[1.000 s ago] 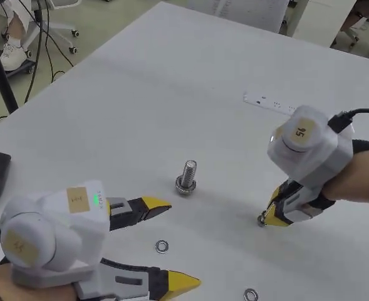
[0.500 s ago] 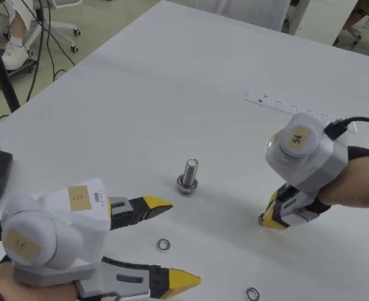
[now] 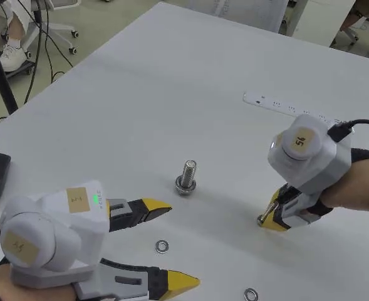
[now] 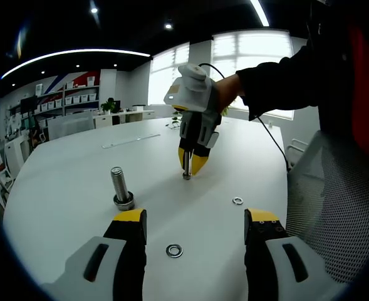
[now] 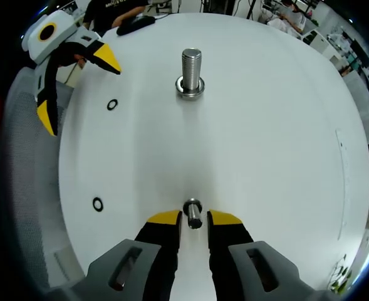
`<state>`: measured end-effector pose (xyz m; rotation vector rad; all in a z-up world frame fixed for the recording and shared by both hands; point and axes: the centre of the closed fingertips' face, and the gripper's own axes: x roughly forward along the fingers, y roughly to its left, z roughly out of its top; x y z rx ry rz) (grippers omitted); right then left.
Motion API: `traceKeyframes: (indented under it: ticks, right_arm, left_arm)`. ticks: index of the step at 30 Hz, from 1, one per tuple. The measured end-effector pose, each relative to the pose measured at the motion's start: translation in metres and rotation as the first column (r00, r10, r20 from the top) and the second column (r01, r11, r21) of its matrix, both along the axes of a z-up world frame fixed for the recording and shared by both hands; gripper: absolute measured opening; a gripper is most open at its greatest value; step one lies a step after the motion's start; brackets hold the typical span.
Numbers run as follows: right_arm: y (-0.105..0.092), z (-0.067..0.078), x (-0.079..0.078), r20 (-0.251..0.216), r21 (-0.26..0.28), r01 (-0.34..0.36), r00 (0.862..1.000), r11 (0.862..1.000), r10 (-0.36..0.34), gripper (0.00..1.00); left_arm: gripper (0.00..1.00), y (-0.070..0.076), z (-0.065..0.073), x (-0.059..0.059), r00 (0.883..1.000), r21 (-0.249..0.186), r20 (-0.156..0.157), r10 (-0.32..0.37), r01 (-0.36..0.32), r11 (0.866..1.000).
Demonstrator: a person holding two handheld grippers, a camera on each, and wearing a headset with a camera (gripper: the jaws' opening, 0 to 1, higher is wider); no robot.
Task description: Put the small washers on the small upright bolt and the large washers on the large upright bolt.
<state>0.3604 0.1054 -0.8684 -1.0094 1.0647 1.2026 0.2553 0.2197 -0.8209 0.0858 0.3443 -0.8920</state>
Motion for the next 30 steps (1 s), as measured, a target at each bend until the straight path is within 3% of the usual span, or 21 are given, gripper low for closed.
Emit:
traceKeyframes:
  ticks: [7, 17, 30]
  right_arm:
    - [-0.011, 0.000, -0.008, -0.006, -0.008, 0.012, 1.000, 1.000, -0.012, 0.18]
    - [-0.010, 0.009, -0.021, 0.004, 0.014, 0.019, 1.000, 1.000, -0.019, 0.18]
    - [0.004, 0.018, -0.072, -0.029, 0.063, -0.034, 0.999, 0.997, 0.036, 0.19]
  left_arm:
    - [0.62, -0.001, 0.000, -0.001, 1.000, 0.002, 0.000, -0.004, 0.004, 1.000]
    - [0.62, -0.002, 0.002, -0.001, 1.000, 0.005, 0.000, -0.008, 0.008, 1.000]
    - [0.61, -0.003, 0.007, -0.002, 1.000, 0.013, 0.016, -0.010, 0.009, 1.000]
